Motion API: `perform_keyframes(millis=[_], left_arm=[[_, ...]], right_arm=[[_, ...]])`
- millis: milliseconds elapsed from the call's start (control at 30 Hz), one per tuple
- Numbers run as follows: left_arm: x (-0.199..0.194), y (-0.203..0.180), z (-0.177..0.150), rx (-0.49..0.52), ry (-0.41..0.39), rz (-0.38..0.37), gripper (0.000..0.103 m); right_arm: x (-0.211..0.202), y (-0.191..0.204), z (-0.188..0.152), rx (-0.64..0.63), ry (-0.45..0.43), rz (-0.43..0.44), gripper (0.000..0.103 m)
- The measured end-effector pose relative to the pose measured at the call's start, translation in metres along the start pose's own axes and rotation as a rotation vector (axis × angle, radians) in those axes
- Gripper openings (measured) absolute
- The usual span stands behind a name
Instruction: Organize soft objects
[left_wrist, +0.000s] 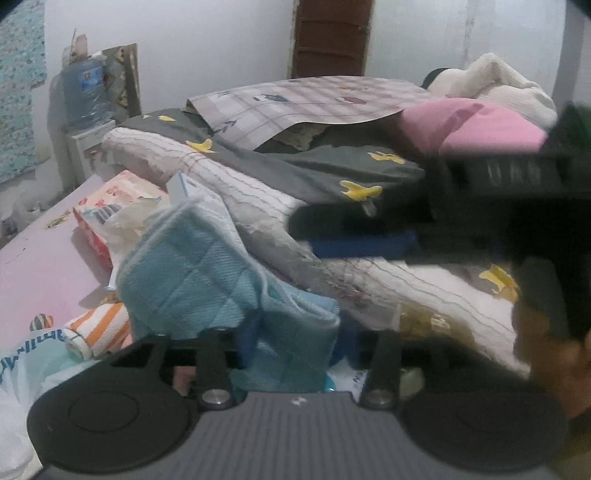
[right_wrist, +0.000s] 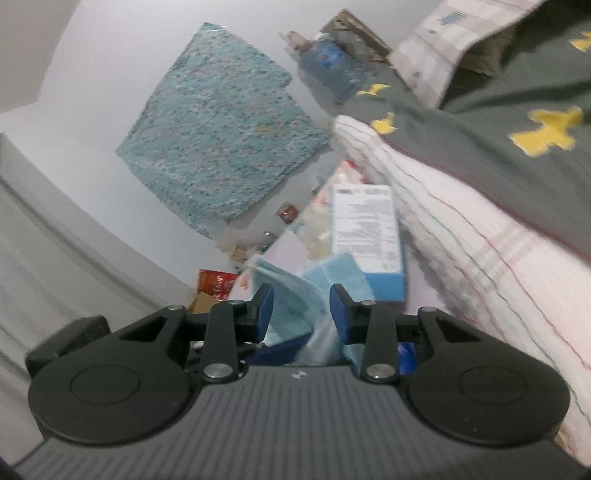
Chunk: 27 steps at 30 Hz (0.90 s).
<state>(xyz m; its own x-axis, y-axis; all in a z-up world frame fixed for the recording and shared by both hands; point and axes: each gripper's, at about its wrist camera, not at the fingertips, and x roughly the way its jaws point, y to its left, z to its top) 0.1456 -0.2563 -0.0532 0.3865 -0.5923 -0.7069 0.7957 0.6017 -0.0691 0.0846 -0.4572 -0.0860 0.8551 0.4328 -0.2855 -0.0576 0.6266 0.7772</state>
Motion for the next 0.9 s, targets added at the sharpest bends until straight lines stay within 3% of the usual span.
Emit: perform_keyframes(millis=[133,300,467,633,767,900], left_arm=[[-0.002,-0.004,-0.002,0.022,0.003,-0.017,0.064],[-0.004,-0.002,-0.004,0.02,-0.005,-0.044,0.073],[-0.006,0.0,-0.007,0.016,-0.003,-0.05,0.074],[-0.015,0.006,-0.009,0.0,0.007,-0.043,0.074],[-0.026,0.018,-0.009,-0.045,-0.005,0.01,0.074],[-0.016,0.034,-0.007,-0.129,0.066,0.057,0.069]], right_arm=[[0.003,0.01,0.008,0.004,0.032,0.114,0.034],[0.029,0.007,0.01,0.032,0.148,0.088,0.034],[0.048,-0.01,0.003,0.113,0.217,0.069,0.034],[0.057,-0.017,-0.003,0.11,0.227,0.018,0.034],[0.058,-0.027,-0.003,0.124,0.22,0.002,0.032],[0.061,-0.034,-0.004,0.144,0.215,0.002,0.031]])
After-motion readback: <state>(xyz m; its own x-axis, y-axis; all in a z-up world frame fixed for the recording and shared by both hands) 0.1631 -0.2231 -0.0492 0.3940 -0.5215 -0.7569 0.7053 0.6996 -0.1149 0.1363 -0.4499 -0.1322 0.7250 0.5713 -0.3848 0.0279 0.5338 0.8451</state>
